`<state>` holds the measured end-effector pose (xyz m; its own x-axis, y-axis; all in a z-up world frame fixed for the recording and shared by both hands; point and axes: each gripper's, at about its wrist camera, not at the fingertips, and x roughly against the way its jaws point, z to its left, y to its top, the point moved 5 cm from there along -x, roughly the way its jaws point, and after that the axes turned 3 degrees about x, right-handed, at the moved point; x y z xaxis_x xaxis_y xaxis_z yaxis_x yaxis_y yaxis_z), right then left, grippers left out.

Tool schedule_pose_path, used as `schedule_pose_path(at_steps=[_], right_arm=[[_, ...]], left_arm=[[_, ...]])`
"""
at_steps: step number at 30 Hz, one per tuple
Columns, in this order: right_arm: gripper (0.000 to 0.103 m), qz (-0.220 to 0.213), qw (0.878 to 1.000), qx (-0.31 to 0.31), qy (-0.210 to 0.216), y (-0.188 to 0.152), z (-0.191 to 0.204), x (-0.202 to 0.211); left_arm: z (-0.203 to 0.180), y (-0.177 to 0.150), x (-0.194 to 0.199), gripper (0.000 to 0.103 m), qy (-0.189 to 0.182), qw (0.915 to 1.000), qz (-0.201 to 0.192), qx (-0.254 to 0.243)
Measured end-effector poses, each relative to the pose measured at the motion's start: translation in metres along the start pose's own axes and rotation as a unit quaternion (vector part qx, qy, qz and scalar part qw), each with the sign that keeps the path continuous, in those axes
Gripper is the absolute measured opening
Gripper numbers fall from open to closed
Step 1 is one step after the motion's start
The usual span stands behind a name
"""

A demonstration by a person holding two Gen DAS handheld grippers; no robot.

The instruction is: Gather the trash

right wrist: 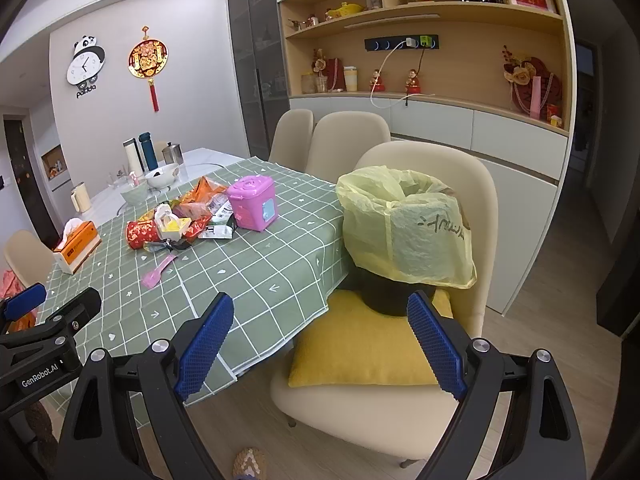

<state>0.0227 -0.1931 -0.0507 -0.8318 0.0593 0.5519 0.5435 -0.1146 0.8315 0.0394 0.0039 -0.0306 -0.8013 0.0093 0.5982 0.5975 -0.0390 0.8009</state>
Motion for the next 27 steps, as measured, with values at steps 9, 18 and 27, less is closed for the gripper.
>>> schedule_pose_path(at_steps=[9,18,27], right_arm=[[0.085,0.004,1.000,-0.002,-0.005,0.001,-0.002,0.004],[0.085,0.011,1.000,0.016,-0.016,0.005,0.002,-0.021],[0.085,0.036,0.999,0.024,-0.011,0.016,0.037,-0.108]], left_arm=[[0.005,-0.002,-0.002,0.093,-0.002,1.0000,0.002,0.003],[0.027,0.002,-0.044,0.093,-0.011,0.9996,0.018,-0.021],[0.116,0.035,-0.174,0.094,-0.030,0.9971,0.058,-0.038]])
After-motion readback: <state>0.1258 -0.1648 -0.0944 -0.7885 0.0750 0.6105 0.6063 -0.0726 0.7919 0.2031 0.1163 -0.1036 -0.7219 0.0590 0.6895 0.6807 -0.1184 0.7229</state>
